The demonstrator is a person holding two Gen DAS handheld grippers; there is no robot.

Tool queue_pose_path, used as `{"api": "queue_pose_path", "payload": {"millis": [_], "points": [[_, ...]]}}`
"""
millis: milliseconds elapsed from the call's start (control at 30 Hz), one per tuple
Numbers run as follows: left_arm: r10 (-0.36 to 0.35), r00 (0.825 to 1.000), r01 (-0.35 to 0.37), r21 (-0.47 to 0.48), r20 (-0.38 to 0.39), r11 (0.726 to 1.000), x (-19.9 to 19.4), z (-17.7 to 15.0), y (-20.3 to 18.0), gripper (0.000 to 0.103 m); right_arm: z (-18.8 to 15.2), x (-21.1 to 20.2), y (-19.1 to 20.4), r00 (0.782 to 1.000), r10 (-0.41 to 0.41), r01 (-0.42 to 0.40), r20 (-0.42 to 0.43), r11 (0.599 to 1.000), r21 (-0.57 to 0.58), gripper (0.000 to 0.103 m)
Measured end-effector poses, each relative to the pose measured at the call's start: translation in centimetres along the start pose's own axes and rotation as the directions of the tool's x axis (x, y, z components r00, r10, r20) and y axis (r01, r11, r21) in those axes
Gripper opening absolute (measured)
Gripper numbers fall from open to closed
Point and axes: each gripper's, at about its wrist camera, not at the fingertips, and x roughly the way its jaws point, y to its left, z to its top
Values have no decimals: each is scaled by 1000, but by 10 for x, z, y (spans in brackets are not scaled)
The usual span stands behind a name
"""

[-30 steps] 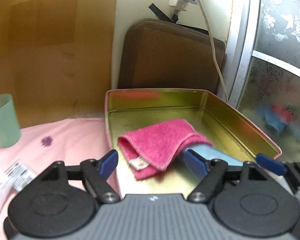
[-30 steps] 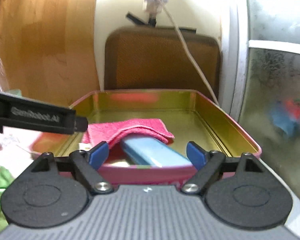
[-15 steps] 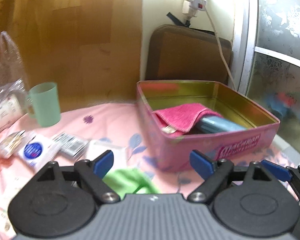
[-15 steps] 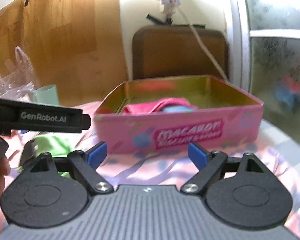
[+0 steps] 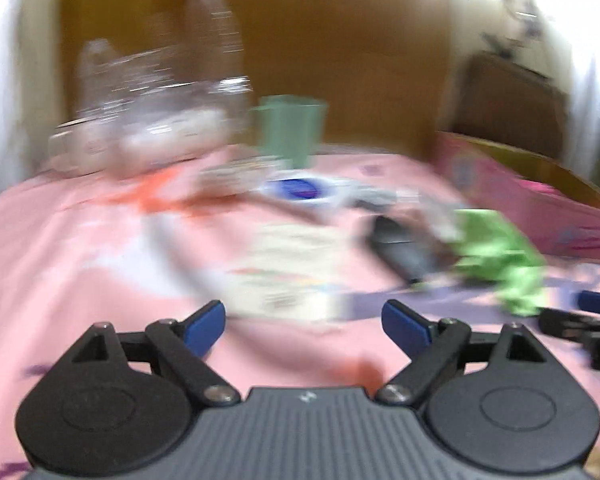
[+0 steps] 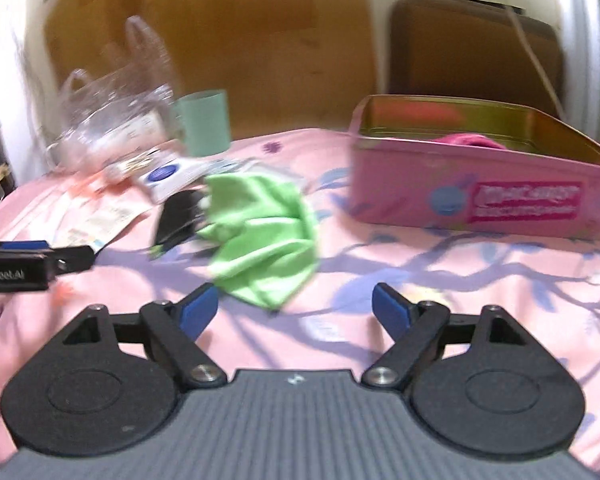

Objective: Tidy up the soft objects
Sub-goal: 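Reach the right gripper to the white tag card and grasp it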

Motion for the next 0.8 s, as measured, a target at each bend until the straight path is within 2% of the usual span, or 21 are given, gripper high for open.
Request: {"api": "queue_pose_path", "payload": {"millis": [100, 133, 233, 300, 433, 567, 700, 800], "points": [[48, 998, -51, -115, -29, 992, 7, 7, 45, 88, 1, 3, 18, 999, 47, -47, -13, 998, -36, 75], [86, 996, -88, -113, -22, 990, 9, 12, 53, 88, 1, 6, 25, 997, 67, -68, -22, 996, -49, 71], [203, 979, -202, -65, 4, 977, 19, 22, 68, 88, 4, 16, 47, 991, 121, -126, -56, 987, -95, 69], [175, 984, -179, -135, -42, 975, 29, 25, 86, 88, 8, 22, 66, 983, 167, -175, -76, 977, -122, 69], [133, 991, -133, -206, -14, 970, 27, 26, 99, 92, 18, 38, 101, 959, 257, -272, -118, 952, -140, 70], [106, 994, -101, -243, 6, 965, 24, 23, 104, 92, 28, 64, 137, 967, 228, -250, -117, 941, -227, 87], [80, 996, -70, -280, 26, 958, 21, 20, 109, 92, 44, 93, 157, 961, 232, -263, -148, 934, -242, 91], [72, 997, -60, -288, 32, 956, 23, 20, 112, 92, 55, 110, 158, 961, 227, -257, -159, 944, -205, 94]]}}
